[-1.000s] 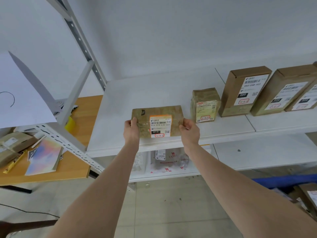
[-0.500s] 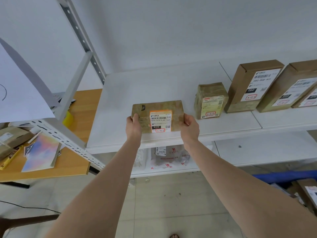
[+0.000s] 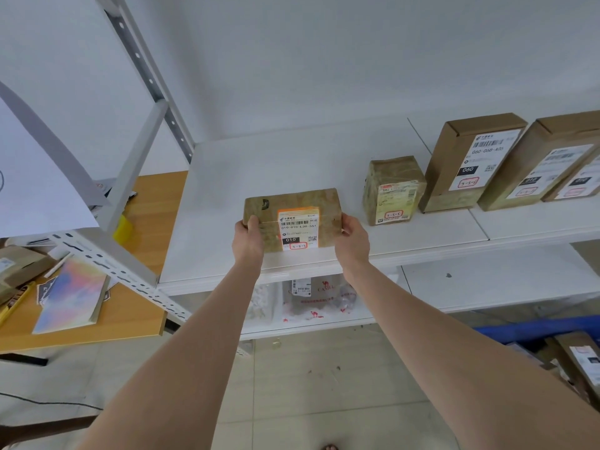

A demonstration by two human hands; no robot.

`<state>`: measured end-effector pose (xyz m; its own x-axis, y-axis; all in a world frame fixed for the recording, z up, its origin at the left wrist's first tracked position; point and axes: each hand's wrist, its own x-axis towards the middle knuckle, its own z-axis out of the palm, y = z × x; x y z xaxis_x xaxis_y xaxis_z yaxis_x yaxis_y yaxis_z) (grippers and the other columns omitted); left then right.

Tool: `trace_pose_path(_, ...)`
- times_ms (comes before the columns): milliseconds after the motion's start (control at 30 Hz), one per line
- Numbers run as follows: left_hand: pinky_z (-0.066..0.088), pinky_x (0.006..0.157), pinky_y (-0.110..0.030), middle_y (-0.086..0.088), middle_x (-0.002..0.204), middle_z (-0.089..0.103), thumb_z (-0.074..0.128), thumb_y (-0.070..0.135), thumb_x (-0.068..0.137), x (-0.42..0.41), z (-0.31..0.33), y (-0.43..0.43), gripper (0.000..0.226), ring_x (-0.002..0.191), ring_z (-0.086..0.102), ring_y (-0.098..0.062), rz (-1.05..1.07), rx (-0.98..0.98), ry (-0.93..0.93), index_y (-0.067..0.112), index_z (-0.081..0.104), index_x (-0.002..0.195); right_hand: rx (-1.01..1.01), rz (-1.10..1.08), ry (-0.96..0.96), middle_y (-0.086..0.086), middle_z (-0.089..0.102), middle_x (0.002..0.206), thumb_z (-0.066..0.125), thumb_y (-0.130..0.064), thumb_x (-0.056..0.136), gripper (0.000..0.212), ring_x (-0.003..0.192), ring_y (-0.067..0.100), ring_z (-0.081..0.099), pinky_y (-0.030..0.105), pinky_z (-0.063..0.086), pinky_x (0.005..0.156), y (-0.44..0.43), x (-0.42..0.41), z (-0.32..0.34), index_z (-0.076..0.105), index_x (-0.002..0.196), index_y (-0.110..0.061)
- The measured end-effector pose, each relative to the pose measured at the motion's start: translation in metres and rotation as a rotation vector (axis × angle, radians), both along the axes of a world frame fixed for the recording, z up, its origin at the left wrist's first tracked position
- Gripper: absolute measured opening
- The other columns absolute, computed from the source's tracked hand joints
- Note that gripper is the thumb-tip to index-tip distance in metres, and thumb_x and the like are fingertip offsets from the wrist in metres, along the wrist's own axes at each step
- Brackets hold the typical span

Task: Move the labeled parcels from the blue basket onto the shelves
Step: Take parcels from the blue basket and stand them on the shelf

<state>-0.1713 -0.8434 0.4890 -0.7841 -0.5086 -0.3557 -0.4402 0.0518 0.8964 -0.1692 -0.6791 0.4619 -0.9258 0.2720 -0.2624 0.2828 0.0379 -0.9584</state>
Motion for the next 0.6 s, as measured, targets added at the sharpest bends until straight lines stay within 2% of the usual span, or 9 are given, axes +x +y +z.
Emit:
trace_pose_path(67, 0.039, 0.086, -0.033, -0.008, 0.123, 0.055, 0.035, 0.035, 0.097, 0.002, 0.002, 0.0, 0.044, 0.103, 0.052, -0.025, -0.013, -0.015, -0.004, 0.016, 0.041, 0.136, 0.06, 0.029, -0.031, -0.004, 0.058, 0.127, 0.052, -0.014, 0.093, 0.044, 0.114, 0.017, 0.055, 0.027, 0.044, 0.094, -0.001, -0.001, 0.0, 0.048, 0.136, -0.02)
trace_pose_path(133, 0.038, 0.099, -0.036, -0.008, 0.136, 0.05, 0.035, 0.037, 0.097, 0.003, 0.001, -0.003, 0.051, 0.119, 0.049, -0.027, -0.001, -0.041, -0.008, 0.019, 0.032, 0.144, 0.107, 0.052, -0.083, 0.0, 0.04, 0.149, 0.051, -0.016, 0.094, 0.059, 0.134, 0.023, 0.04, 0.038, 0.038, 0.107, -0.001, 0.0, 0.0, 0.03, 0.148, -0.023)
trace_pose_path(200, 0.035, 0.106, -0.039, -0.008, 0.141, 0.046, 0.035, 0.037, 0.097, 0.004, 0.002, -0.006, 0.052, 0.126, 0.045, -0.028, 0.02, -0.07, 0.002, 0.018, 0.03, 0.146, 0.123, 0.066, -0.109, 0.0, 0.024, 0.157, 0.049, -0.013, 0.095, 0.068, 0.142, 0.023, 0.028, 0.04, 0.029, 0.112, -0.002, 0.001, 0.001, 0.015, 0.152, -0.023)
trace_pose_path(233, 0.036, 0.107, -0.039, -0.008, 0.139, 0.048, 0.034, 0.036, 0.097, 0.005, 0.002, -0.007, 0.051, 0.125, 0.045, -0.028, 0.026, -0.078, 0.009, 0.018, 0.033, 0.145, 0.132, 0.081, -0.109, 0.0, 0.023, 0.157, 0.049, -0.013, 0.095, 0.068, 0.142, 0.023, 0.027, 0.04, 0.029, 0.112, -0.003, 0.001, 0.001, 0.013, 0.152, -0.023)
trace_pose_path(300, 0.04, 0.101, -0.038, -0.009, 0.127, 0.056, 0.033, 0.034, 0.098, 0.006, 0.001, -0.008, 0.045, 0.117, 0.051, -0.028, 0.015, -0.111, 0.023, 0.014, 0.047, 0.136, 0.166, 0.117, -0.09, 0.0, 0.036, 0.151, 0.048, -0.019, 0.095, 0.062, 0.136, 0.024, 0.038, 0.042, 0.035, 0.11, -0.006, 0.002, 0.0, 0.022, 0.15, -0.025)
trace_pose_path(367, 0.042, 0.089, -0.033, -0.009, 0.109, 0.06, 0.032, 0.032, 0.098, 0.007, 0.001, -0.006, 0.041, 0.103, 0.054, -0.027, -0.004, -0.144, 0.036, 0.011, 0.055, 0.125, 0.214, 0.126, -0.068, 0.0, 0.053, 0.135, 0.046, -0.023, 0.093, 0.05, 0.121, 0.024, 0.052, 0.041, 0.044, 0.101, -0.01, 0.004, -0.001, 0.037, 0.142, -0.025)
trace_pose_path(433, 0.04, 0.082, -0.031, -0.006, 0.099, 0.057, 0.032, 0.031, 0.098, 0.008, 0.0, -0.005, 0.039, 0.094, 0.052, -0.026, -0.004, -0.157, 0.037, 0.011, 0.055, 0.123, 0.244, 0.124, -0.06, 0.0, 0.058, 0.125, 0.044, -0.021, 0.092, 0.045, 0.112, 0.023, 0.056, 0.041, 0.047, 0.096, -0.012, 0.004, -0.003, 0.043, 0.137, -0.024)
trace_pose_path(600, 0.042, 0.08, -0.032, -0.004, 0.097, 0.055, 0.035, 0.032, 0.097, 0.009, -0.001, -0.005, 0.038, 0.089, 0.051, -0.024, -0.017, -0.198, 0.004, 0.013, 0.053, 0.124, 0.298, 0.101, -0.03, 0.003, 0.06, 0.121, 0.043, -0.015, 0.093, 0.037, 0.106, 0.024, 0.057, 0.037, 0.048, 0.09, -0.007, 0.007, 0.001, 0.049, 0.129, -0.021)
